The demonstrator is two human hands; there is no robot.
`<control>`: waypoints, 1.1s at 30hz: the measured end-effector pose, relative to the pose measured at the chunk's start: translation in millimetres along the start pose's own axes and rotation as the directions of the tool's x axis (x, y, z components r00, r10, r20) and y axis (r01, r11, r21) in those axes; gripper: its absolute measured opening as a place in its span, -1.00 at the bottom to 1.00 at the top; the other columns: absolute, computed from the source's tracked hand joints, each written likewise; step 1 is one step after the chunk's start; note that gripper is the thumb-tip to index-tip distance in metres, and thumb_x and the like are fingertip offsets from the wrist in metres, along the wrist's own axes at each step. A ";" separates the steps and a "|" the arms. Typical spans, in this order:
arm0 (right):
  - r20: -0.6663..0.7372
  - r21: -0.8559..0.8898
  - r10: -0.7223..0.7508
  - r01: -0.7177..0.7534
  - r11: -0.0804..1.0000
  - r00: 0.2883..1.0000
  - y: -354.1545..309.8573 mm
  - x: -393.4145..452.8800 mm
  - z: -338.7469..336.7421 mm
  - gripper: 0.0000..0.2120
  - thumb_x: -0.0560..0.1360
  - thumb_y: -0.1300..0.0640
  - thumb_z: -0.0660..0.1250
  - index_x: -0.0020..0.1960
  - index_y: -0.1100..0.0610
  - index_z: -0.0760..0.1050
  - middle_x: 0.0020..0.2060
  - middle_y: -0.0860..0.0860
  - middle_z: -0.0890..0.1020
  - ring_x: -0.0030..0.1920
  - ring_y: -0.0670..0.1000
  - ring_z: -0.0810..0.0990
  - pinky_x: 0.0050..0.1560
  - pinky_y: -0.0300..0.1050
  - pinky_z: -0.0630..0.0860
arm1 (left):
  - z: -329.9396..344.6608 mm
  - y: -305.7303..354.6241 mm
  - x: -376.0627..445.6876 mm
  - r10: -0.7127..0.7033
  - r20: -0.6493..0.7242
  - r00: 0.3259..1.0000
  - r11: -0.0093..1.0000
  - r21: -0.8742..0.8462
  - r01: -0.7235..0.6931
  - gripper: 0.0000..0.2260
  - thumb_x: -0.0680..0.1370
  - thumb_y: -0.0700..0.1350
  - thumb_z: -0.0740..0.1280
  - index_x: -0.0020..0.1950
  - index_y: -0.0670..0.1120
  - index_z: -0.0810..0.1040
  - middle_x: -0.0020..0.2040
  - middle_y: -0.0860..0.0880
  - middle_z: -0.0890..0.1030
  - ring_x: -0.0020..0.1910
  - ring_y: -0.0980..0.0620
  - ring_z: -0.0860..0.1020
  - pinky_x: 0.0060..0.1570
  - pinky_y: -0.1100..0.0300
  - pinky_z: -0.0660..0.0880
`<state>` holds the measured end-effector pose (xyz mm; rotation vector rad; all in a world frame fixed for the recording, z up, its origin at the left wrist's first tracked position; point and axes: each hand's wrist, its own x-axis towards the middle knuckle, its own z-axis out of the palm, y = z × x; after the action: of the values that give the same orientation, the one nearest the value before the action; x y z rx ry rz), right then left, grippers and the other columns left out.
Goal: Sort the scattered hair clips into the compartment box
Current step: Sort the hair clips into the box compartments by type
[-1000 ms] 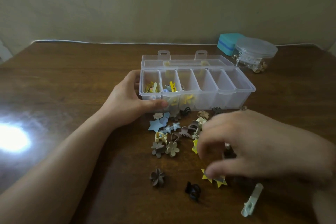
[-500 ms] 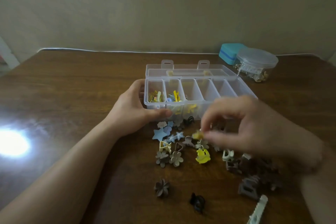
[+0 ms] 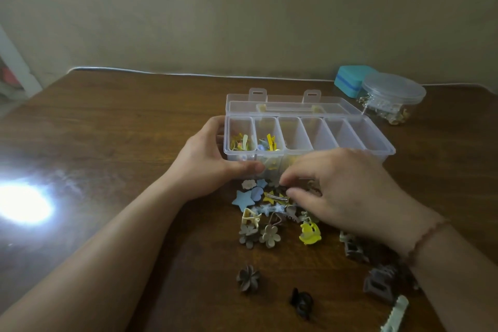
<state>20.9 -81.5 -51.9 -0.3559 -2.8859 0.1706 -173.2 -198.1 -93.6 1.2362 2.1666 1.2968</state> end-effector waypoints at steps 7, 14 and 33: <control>0.063 -0.045 -0.033 0.036 0.998 0.997 -10.4 4.5 6.1 -0.76 0.53 -0.18 0.21 0.09 -0.18 0.58 -0.06 -0.21 0.66 -0.02 -0.12 0.58 -0.05 -0.07 0.55 | -0.1 -1.0 0.2 0.006 0.001 1.000 1.000 0.004 -0.006 -0.19 0.24 0.17 0.60 0.41 0.13 0.34 0.14 0.24 0.56 0.12 0.26 0.55 -0.03 0.38 0.50; 0.016 -0.070 -0.058 0.059 0.996 0.998 -15.6 0.1 7.9 -0.78 0.51 -0.14 0.29 0.13 -0.18 0.54 -0.04 -0.18 0.65 0.00 -0.05 0.59 -0.01 -0.05 0.54 | 0.9 -1.2 0.6 0.007 -0.003 1.000 1.000 0.004 -0.007 -0.19 0.24 0.17 0.60 0.42 0.12 0.34 0.15 0.23 0.57 0.11 0.25 0.56 0.02 0.32 0.52; -0.426 0.330 0.154 -0.005 0.944 0.892 9.6 2.2 -3.3 -0.86 0.47 0.09 0.41 0.03 0.01 0.64 -0.28 -0.31 0.60 -0.43 -0.24 0.51 -0.44 -0.46 0.36 | -0.7 0.4 0.3 -0.007 0.013 1.000 1.000 0.002 0.007 -0.19 0.26 0.16 0.59 0.42 0.13 0.32 0.15 0.26 0.54 0.13 0.26 0.54 -0.01 0.37 0.50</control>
<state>21.8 -71.4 -49.6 -0.3935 -2.3372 0.4972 -173.6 -198.1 -92.8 1.2330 2.1624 1.2807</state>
